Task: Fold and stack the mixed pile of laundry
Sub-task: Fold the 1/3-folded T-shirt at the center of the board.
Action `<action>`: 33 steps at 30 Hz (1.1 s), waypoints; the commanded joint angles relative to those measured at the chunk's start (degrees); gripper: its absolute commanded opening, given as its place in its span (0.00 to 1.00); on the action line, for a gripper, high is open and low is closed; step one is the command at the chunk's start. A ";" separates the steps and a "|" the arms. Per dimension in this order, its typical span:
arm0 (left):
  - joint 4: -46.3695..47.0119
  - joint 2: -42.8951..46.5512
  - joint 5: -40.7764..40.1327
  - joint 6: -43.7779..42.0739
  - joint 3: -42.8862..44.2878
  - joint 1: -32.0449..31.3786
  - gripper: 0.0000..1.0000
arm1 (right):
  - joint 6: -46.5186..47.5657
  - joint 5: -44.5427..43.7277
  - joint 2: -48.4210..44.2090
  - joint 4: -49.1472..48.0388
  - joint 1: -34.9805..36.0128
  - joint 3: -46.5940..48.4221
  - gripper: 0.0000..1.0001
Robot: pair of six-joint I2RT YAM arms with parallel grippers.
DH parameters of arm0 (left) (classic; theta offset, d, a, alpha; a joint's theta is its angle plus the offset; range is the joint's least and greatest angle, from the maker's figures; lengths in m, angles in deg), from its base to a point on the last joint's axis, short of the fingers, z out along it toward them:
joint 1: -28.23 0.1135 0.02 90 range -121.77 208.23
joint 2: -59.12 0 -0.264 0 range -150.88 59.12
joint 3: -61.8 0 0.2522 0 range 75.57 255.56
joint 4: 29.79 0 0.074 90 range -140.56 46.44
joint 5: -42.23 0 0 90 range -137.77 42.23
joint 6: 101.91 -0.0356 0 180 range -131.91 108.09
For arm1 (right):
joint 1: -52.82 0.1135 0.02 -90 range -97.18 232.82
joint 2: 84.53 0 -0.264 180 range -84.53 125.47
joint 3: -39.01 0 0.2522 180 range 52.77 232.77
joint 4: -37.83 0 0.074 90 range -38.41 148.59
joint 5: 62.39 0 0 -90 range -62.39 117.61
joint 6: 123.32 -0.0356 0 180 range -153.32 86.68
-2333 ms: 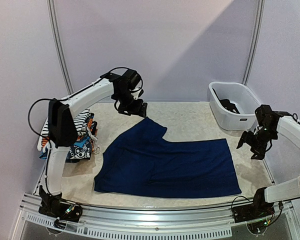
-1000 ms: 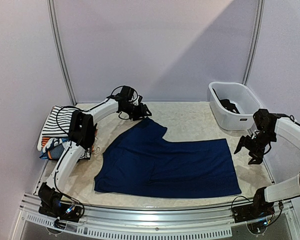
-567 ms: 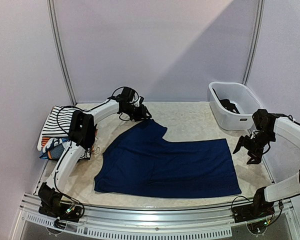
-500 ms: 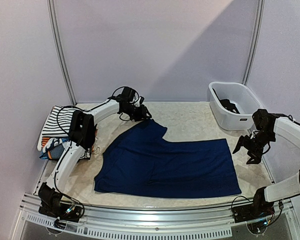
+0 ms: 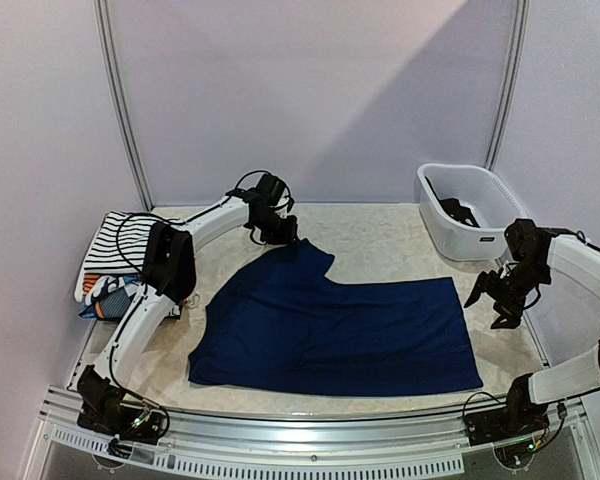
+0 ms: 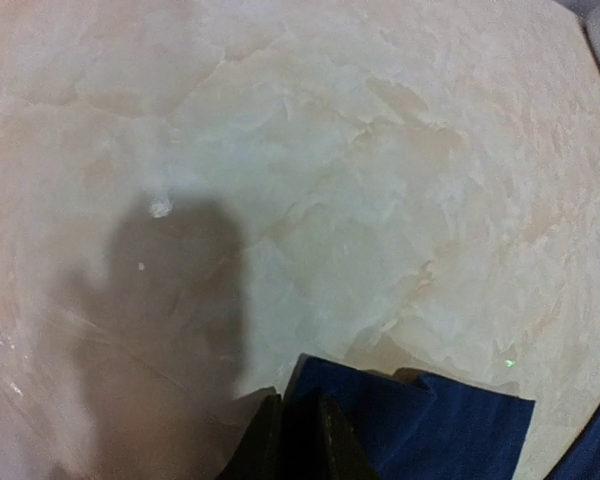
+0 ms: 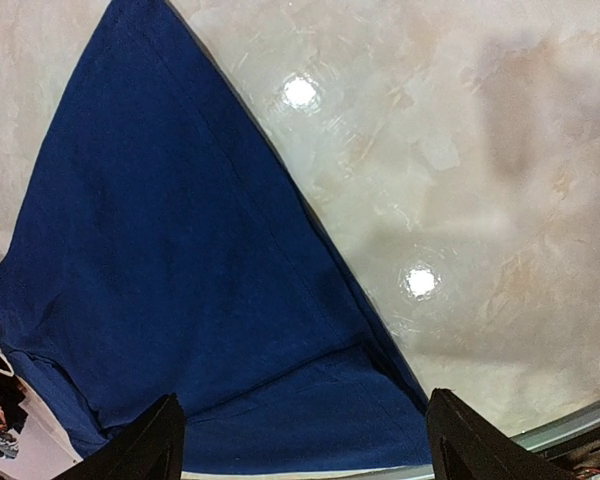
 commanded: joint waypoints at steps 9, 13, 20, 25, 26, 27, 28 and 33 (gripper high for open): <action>-12.08 -1.27 -8.54 -2.58 -0.82 -3.07 0.00 | -1.17 1.79 -1.03 -2.20 0.33 -0.96 0.84; -7.74 4.30 -6.12 -3.09 -4.68 -2.87 0.00 | -1.26 0.64 -0.03 -2.52 0.33 1.86 0.84; -7.52 10.43 -4.90 -3.48 -6.87 -2.86 0.00 | -5.55 -3.50 0.77 -4.91 0.33 4.86 0.80; -5.51 15.13 -3.93 -4.63 -11.82 -3.17 0.00 | -9.48 -4.78 1.08 -7.35 0.33 4.69 0.77; -5.08 15.89 -3.77 -4.91 -13.02 -3.29 0.00 | -9.96 -4.75 1.33 -7.72 0.34 4.69 0.77; -4.76 16.61 -3.46 -5.11 -13.60 -3.37 0.00 | -10.09 -4.71 1.48 -8.16 0.29 4.69 0.77; -4.78 17.11 -3.25 -5.23 -14.00 -3.46 0.00 | -10.26 -4.63 1.62 -8.47 0.33 4.69 0.76; -4.46 20.32 -2.32 -6.28 -17.60 -3.94 0.00 | -10.96 -3.95 2.67 -10.30 0.32 4.36 0.76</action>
